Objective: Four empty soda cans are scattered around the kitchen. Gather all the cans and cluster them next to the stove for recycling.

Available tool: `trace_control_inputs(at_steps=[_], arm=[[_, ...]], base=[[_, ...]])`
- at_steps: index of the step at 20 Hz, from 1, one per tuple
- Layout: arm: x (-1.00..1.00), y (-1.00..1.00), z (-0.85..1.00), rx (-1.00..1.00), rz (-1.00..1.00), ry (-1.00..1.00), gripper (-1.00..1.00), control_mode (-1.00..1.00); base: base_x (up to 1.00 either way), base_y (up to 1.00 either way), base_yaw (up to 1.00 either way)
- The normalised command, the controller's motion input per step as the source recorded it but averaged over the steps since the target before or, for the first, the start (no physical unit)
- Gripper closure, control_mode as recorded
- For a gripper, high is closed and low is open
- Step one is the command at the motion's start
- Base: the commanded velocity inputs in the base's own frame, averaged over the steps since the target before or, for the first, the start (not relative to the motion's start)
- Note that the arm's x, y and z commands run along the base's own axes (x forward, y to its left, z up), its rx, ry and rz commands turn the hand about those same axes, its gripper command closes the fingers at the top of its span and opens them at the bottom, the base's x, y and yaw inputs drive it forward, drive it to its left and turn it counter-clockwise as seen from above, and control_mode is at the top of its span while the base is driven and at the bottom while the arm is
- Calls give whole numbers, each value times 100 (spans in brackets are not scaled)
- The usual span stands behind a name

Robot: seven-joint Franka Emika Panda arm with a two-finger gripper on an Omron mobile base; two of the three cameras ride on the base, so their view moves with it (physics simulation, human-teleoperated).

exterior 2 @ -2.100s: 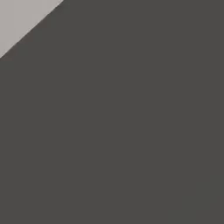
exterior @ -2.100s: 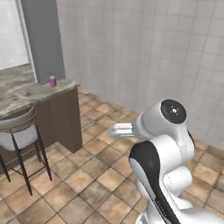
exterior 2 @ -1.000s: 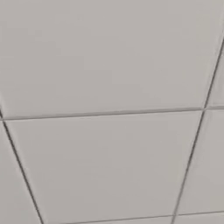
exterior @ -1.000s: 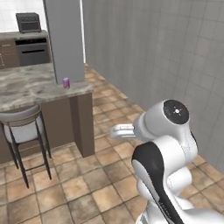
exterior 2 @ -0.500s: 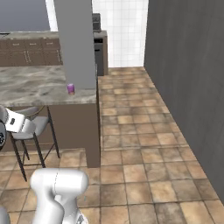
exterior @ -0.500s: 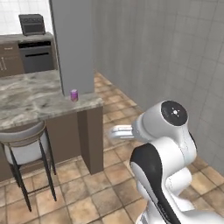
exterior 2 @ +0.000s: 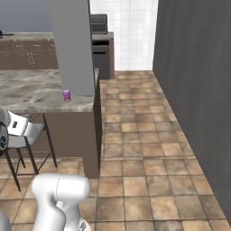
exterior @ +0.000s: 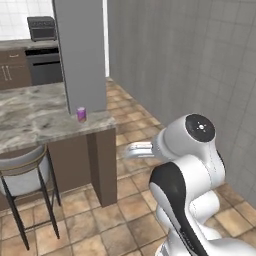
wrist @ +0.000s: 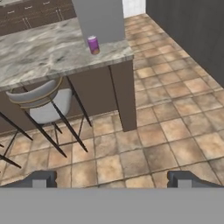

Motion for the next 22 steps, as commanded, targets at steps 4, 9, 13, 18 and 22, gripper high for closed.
trace_control_inputs(at_steps=[4,9,13,18,22], arm=[[0,0,0,0,0,0,-100,100],[0,0,0,0,0,0,-100,100],[0,0,0,0,0,0,-100,100],[0,0,0,0,0,0,-100,100],[0,0,0,0,0,0,-100,100]], base=[[27,0,8],[54,0,7],[44,-21,10],[39,-29,12],[57,-18,11]])
